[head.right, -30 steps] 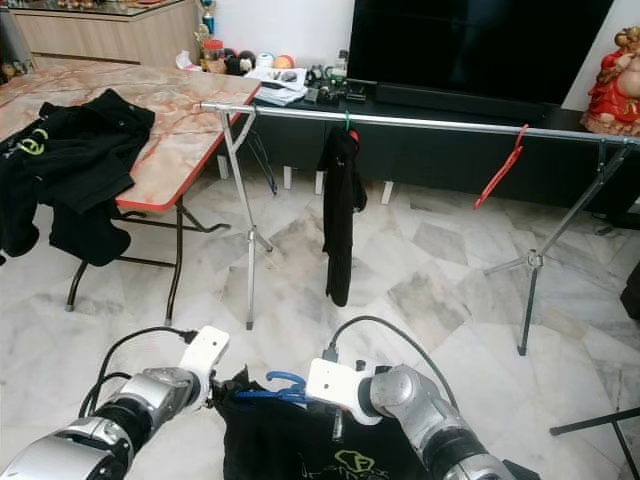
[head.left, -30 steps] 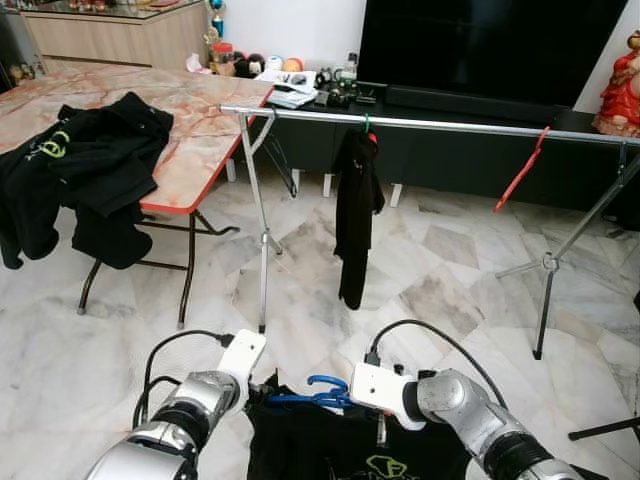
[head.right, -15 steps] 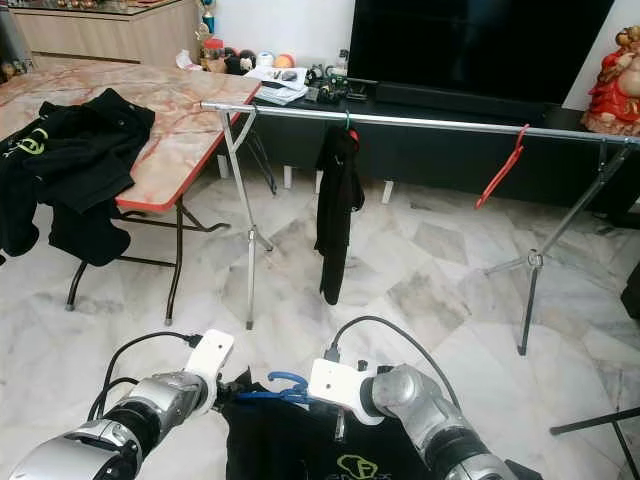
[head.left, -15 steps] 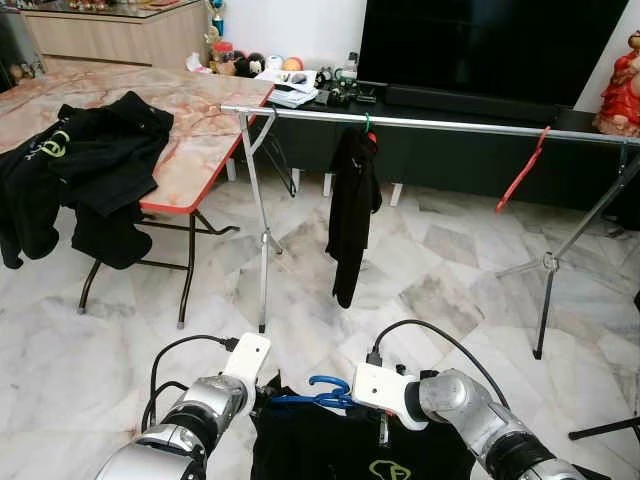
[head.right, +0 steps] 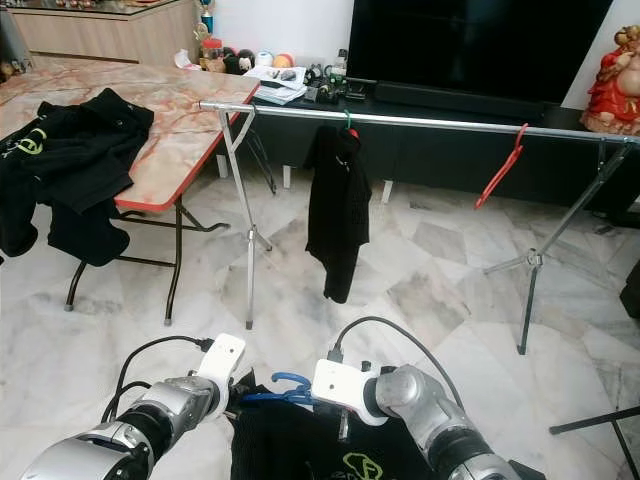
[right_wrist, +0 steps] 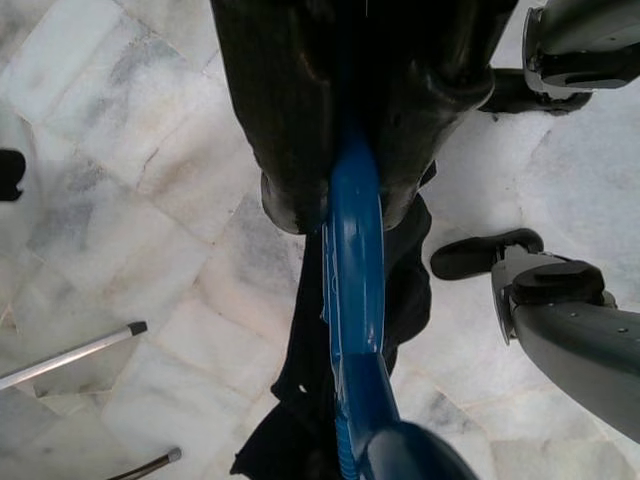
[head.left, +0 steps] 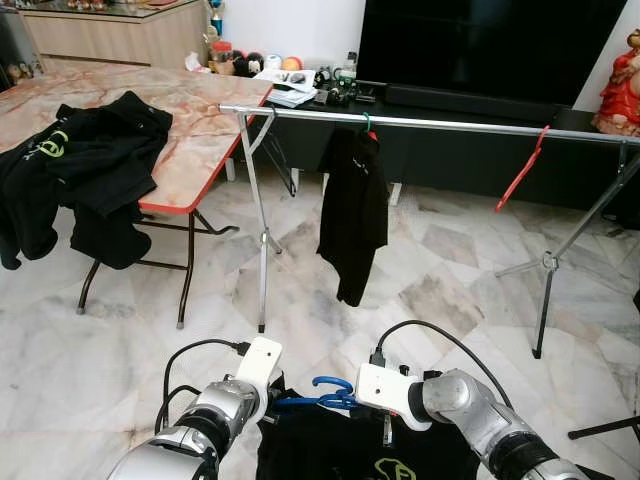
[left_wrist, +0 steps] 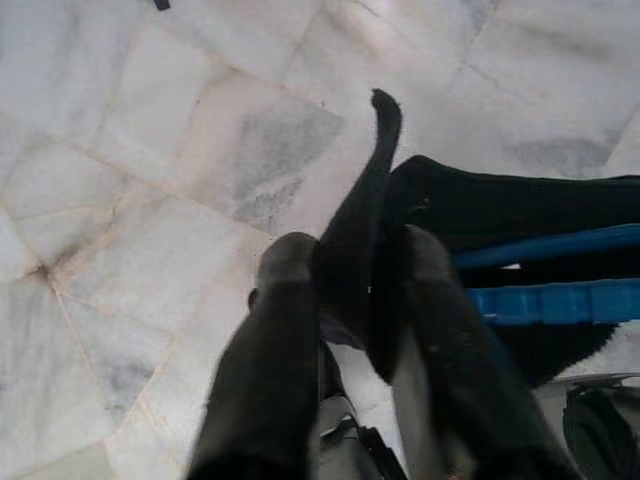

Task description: Hang hanger

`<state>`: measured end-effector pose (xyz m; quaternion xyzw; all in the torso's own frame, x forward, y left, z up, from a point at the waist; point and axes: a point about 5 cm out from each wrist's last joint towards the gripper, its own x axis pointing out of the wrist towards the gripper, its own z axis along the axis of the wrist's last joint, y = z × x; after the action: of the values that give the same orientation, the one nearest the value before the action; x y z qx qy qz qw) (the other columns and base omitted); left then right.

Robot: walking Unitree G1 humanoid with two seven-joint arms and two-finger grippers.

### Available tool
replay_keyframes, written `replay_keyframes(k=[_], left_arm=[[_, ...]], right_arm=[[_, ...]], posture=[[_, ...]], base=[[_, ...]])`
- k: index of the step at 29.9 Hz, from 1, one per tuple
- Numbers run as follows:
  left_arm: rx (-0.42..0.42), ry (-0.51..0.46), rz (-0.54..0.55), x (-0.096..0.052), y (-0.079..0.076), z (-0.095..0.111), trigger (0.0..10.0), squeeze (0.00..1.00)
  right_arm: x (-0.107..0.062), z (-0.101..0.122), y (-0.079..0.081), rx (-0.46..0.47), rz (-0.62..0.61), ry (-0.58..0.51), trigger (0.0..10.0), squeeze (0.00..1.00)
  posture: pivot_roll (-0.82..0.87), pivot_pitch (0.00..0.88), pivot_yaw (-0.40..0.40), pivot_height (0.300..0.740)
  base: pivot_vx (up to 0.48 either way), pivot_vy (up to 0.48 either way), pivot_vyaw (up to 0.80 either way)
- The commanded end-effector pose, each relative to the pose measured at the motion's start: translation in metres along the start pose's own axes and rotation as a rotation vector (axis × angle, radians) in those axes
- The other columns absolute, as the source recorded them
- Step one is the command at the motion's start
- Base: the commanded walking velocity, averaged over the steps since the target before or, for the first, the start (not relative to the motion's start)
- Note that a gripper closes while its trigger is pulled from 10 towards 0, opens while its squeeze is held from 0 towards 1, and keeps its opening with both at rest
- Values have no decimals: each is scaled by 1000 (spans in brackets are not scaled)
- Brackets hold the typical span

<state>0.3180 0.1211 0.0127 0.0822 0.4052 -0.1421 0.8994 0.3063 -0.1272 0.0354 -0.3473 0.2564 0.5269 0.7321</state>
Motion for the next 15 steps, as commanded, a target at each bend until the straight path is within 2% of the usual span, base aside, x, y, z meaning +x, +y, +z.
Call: replay_keyframes(k=[1, 5, 9, 15], left_arm=[[-13, 30, -20, 1, -1, -6, 0, 0], [-13, 33, -17, 1, 0, -10, 0, 0], [-15, 32, -16, 3, -10, -17, 0, 0], [-27, 6, 15, 4, -11, -16, 0, 0]], right_arm=[[-5, 12, -12, -11, -58, -58, 10000, 0], [-5, 11, -13, -9, -63, -56, 10000, 0], [-6, 11, -14, -9, -66, -53, 10000, 0], [-6, 10, -14, -8, -73, -47, 10000, 0]], posture=[[76, 17, -47, 740], [76, 17, -46, 740], [76, 17, -46, 740], [77, 18, -47, 740]], base=[[0, 0, 0], [0, 0, 0], [0, 0, 0], [0, 0, 0]])
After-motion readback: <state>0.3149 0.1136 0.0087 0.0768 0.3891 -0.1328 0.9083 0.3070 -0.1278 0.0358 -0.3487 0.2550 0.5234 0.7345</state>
